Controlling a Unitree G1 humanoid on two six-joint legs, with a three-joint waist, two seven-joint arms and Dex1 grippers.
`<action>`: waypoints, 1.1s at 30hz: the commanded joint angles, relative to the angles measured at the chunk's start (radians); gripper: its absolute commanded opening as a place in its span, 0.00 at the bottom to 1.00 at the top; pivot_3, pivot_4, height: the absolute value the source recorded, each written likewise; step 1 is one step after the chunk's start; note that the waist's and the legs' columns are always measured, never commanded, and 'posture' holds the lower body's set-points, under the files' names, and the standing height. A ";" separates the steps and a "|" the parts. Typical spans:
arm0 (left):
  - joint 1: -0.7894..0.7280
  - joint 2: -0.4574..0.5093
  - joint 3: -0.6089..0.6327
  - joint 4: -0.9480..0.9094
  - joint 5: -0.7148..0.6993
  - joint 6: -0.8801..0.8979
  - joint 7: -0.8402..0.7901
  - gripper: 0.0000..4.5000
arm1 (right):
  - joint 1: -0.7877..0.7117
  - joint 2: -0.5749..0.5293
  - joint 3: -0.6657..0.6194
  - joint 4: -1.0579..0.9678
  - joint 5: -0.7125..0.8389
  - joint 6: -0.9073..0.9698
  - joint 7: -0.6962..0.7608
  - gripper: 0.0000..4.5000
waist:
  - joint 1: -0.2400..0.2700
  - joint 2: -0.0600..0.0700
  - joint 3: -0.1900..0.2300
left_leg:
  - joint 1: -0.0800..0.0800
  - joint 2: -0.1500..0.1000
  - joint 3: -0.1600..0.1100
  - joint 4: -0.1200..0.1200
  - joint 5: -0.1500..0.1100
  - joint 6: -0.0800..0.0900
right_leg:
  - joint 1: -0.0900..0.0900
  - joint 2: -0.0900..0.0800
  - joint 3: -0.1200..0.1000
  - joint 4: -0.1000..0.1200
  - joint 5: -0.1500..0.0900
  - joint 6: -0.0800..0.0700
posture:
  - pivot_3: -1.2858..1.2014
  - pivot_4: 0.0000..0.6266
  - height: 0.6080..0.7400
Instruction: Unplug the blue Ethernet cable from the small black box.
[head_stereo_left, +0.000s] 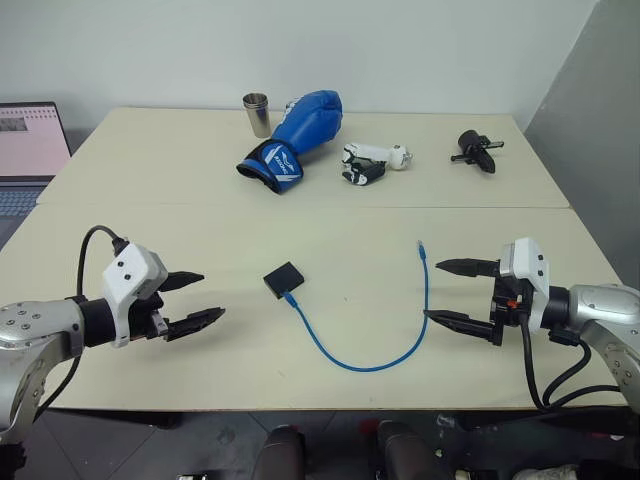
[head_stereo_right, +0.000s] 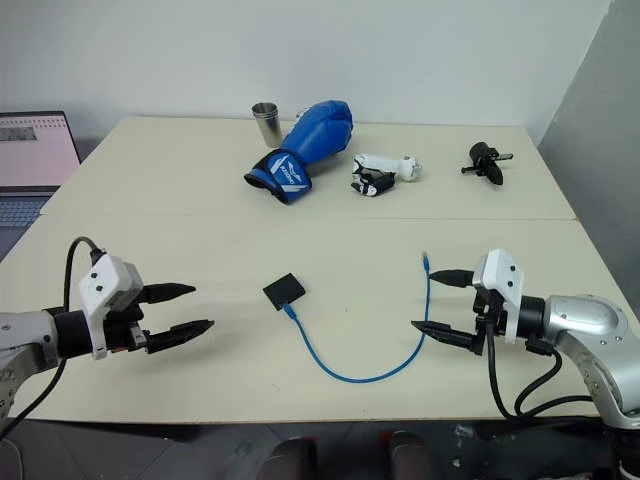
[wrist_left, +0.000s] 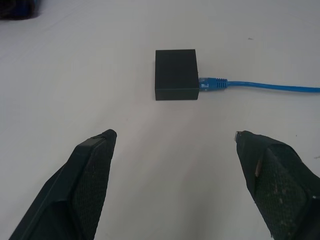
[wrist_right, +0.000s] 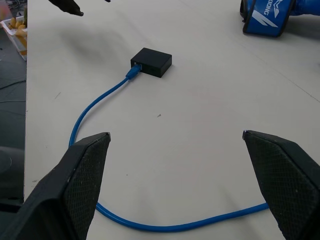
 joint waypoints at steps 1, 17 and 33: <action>-0.014 0.006 0.039 -0.019 -0.016 -0.008 -0.007 0.90 | -0.012 -0.010 -0.024 -0.016 0.001 -0.019 0.008 1.00 | 0.000 0.000 0.000 | 0.000 0.000 0.000 0.000 0.000 0.000 | 0.000 0.000 0.000 0.000 0.000 0.000 | 0.52 0.24 1.00; 0.048 -0.005 0.028 0.003 0.031 -0.079 -0.015 0.90 | -0.019 -0.004 0.016 -0.047 -0.002 -0.008 0.002 1.00 | 0.000 0.000 0.000 | 0.000 0.000 0.000 0.000 0.000 0.000 | 0.000 0.000 0.000 0.000 0.000 0.000 | 0.52 0.24 1.00; 0.069 0.051 -0.003 0.145 0.047 -0.235 -0.266 0.90 | -0.267 0.380 0.513 0.153 -0.367 0.004 -0.206 1.00 | -0.002 0.000 0.000 | -0.001 0.001 0.001 0.000 0.000 0.000 | -0.003 0.001 0.000 0.001 0.000 0.000 | 0.52 0.24 1.00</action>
